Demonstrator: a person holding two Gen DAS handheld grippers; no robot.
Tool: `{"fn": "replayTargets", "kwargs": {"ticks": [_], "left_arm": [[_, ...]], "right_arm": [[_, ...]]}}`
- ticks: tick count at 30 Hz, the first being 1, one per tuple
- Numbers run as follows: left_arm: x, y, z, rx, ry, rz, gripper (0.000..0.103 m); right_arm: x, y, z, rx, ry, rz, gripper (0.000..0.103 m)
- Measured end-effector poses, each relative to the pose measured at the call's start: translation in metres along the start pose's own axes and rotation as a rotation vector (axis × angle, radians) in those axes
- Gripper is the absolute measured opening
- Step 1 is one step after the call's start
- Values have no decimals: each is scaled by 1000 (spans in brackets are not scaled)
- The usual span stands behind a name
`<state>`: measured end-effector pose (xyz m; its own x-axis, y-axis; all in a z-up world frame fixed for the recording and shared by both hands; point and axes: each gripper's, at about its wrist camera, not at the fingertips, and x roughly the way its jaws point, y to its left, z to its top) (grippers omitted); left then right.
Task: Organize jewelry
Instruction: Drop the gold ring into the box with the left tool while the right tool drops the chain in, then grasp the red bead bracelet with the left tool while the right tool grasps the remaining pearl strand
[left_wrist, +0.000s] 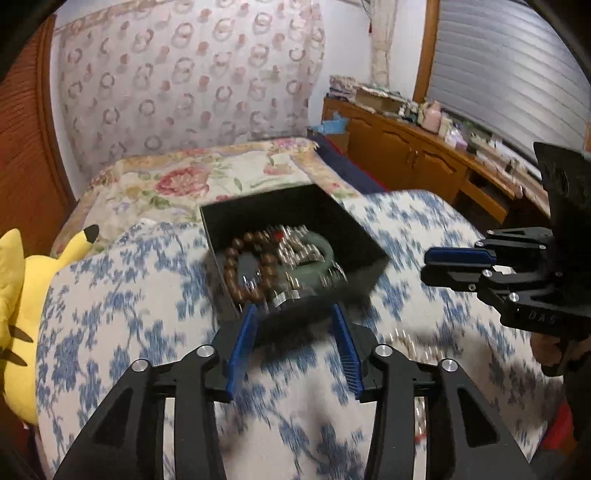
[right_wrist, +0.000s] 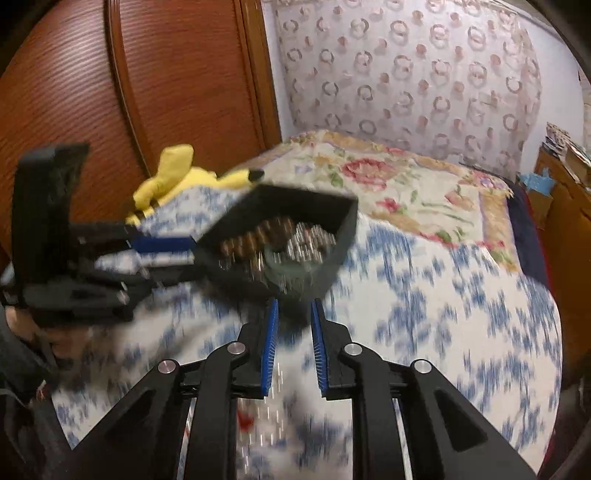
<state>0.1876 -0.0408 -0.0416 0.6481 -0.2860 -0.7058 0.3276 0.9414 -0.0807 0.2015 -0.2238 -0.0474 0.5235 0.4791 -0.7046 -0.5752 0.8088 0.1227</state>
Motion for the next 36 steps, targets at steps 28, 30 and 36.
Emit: {"fn": "replayTargets", "kwargs": {"ticks": [28, 30, 36], "left_arm": [[-25, -35, -61, 50, 38, -34, 42], [-23, -35, -63, 45, 48, -41, 42], [-11, -43, -65, 41, 74, -74, 42]], "right_arm": [[-2, 42, -83, -73, 105, -49, 9], [-4, 40, -83, -57, 98, -46, 8], [-33, 29, -77, -18, 25, -63, 8]]}}
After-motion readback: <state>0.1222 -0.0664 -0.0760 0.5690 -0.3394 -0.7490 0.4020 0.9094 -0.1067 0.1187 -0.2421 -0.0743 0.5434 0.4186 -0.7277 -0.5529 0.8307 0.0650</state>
